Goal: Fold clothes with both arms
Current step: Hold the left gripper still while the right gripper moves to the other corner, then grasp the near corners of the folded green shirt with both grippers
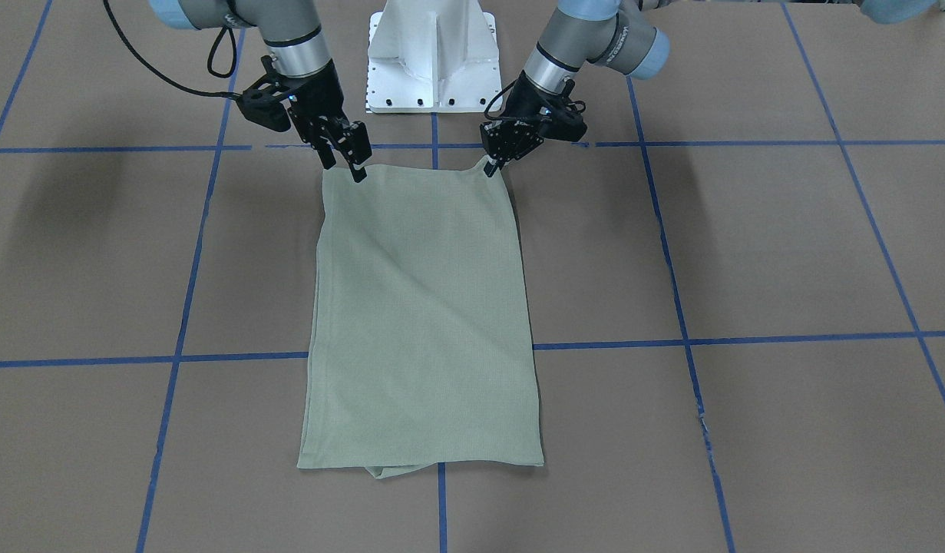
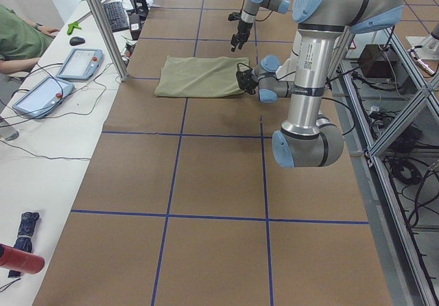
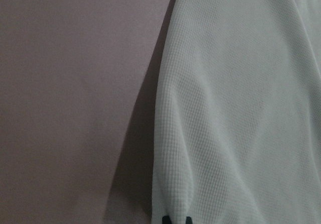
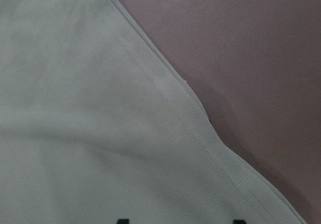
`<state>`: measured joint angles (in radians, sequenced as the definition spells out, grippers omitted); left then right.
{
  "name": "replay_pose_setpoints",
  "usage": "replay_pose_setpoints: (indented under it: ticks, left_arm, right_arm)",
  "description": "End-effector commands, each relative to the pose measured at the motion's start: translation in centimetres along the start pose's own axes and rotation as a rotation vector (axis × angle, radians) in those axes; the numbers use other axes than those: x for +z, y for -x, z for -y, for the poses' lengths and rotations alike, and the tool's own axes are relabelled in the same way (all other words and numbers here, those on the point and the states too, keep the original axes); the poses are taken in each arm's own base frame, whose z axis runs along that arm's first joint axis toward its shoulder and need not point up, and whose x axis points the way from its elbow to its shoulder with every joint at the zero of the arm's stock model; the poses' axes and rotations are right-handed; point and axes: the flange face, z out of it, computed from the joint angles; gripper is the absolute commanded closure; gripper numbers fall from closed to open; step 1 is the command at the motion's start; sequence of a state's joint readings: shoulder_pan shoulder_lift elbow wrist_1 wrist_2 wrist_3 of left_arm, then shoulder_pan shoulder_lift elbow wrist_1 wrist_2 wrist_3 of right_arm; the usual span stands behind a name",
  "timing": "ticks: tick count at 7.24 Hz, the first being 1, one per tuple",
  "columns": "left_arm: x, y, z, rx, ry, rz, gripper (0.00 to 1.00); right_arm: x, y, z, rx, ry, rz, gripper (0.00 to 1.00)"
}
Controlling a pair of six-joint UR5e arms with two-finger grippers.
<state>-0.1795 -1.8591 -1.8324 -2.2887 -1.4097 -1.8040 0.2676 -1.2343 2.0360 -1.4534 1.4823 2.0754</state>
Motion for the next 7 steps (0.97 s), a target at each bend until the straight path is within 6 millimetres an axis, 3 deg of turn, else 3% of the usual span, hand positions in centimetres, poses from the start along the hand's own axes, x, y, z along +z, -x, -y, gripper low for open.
replay_pose_setpoints:
  ticks: [1,4,7]
  left_arm:
    - [0.0,-0.1,0.0,0.0,0.001,-0.002,1.0]
    - [-0.2,-0.2,0.0,-0.001,0.001,-0.005,1.0]
    - [-0.1,-0.2,0.0,0.001,0.001,-0.004,1.0]
  right_arm:
    - [3.1,-1.2,-3.5,-0.011,-0.029,-0.052,0.23]
    - [6.1,-1.0,-4.4,-0.016,-0.07,-0.079,0.23]
    - [6.5,-1.2,-4.9,-0.023,-0.068,-0.085,0.23]
